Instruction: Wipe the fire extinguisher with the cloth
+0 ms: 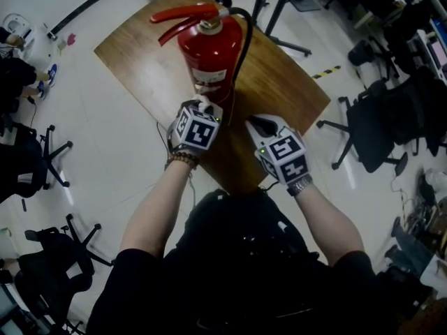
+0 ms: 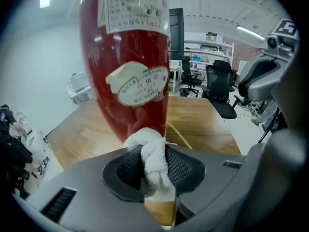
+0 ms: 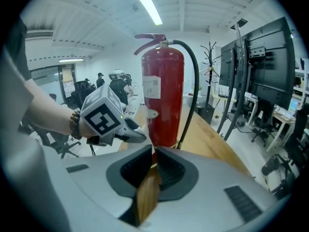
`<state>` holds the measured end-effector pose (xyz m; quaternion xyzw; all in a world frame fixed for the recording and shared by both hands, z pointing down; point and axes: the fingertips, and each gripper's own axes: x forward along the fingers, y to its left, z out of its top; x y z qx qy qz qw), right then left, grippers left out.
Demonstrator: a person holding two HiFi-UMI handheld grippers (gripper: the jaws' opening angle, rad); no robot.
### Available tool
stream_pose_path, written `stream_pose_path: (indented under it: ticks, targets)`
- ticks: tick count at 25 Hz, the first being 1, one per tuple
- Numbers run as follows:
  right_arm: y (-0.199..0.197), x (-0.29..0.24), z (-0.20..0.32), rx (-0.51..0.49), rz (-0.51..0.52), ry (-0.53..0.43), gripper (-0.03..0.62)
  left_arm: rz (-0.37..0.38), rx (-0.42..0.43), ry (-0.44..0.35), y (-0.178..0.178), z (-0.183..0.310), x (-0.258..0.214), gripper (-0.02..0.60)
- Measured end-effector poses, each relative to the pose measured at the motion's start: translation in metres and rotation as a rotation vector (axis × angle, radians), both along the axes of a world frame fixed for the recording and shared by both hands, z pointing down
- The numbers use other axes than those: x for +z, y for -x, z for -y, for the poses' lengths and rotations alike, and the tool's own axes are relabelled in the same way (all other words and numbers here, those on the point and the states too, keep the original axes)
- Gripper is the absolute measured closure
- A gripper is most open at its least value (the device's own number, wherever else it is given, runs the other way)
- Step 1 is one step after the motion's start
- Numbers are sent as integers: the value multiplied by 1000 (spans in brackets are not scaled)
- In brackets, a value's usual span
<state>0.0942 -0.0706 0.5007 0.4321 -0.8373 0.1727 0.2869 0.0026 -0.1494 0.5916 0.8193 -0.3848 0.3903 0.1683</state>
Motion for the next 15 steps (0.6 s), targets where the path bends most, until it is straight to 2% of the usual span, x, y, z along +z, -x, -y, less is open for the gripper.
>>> stream_pose_path:
  ticks: [6, 15]
  targets:
    - [-11, 3, -1, -5, -6, 15, 553, 29, 10, 11, -6, 0, 18, 482]
    - [-28, 11, 7, -148, 17, 32, 553, 76, -88, 28, -7, -1, 25, 482]
